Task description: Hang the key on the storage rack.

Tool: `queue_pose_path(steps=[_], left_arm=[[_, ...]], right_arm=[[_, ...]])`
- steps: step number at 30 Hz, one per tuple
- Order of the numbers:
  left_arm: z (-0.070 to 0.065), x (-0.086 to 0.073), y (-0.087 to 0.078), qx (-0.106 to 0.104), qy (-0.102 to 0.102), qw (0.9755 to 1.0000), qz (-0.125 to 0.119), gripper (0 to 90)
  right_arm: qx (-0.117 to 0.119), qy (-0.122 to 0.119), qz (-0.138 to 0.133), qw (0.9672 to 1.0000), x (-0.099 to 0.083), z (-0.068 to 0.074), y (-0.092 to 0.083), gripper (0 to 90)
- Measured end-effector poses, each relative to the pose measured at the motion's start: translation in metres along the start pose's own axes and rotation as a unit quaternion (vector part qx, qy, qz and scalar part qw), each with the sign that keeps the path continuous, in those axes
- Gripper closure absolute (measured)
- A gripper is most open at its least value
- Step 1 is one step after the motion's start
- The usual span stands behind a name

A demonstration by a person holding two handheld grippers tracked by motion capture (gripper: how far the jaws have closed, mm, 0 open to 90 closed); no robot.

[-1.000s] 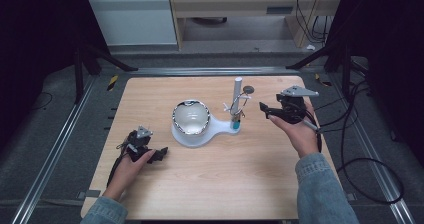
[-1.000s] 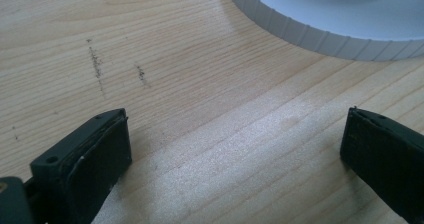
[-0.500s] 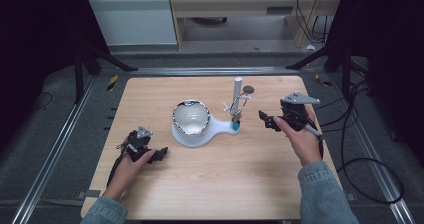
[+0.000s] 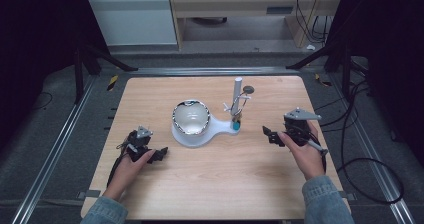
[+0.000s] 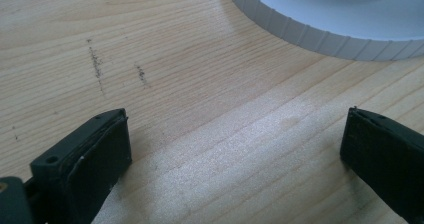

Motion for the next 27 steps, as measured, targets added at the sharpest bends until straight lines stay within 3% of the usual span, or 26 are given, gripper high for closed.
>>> queue_pose_path(steps=[18, 24, 27], left_arm=[[0.000, 0.000, 0.000, 0.000, 0.000, 1.0000, 0.000, 0.0], [0.000, 0.000, 0.000, 0.000, 0.000, 1.0000, 0.000, 0.0], [0.000, 0.000, 0.000, 0.000, 0.000, 1.0000, 0.000, 0.0]], right_arm=[[0.005, 0.007, 0.053, 0.9985, -0.065, 0.005, 0.005, 8.5], [0.006, 0.006, 0.097, 0.9952, -0.085, 0.006, 0.007, 8.5], [-0.002, 0.009, 0.102, 0.9947, -0.088, -0.001, 0.008, 8.5]])
Point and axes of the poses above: each handheld gripper's, and its own axes: y roughly forward along the jaws, x roughly out of its top, z roughly to its left, the point moved 9 cm from there along y, roughly forward along the jaws, and after that the axes turned 5 degrees about -x, right-handed, at the moved point
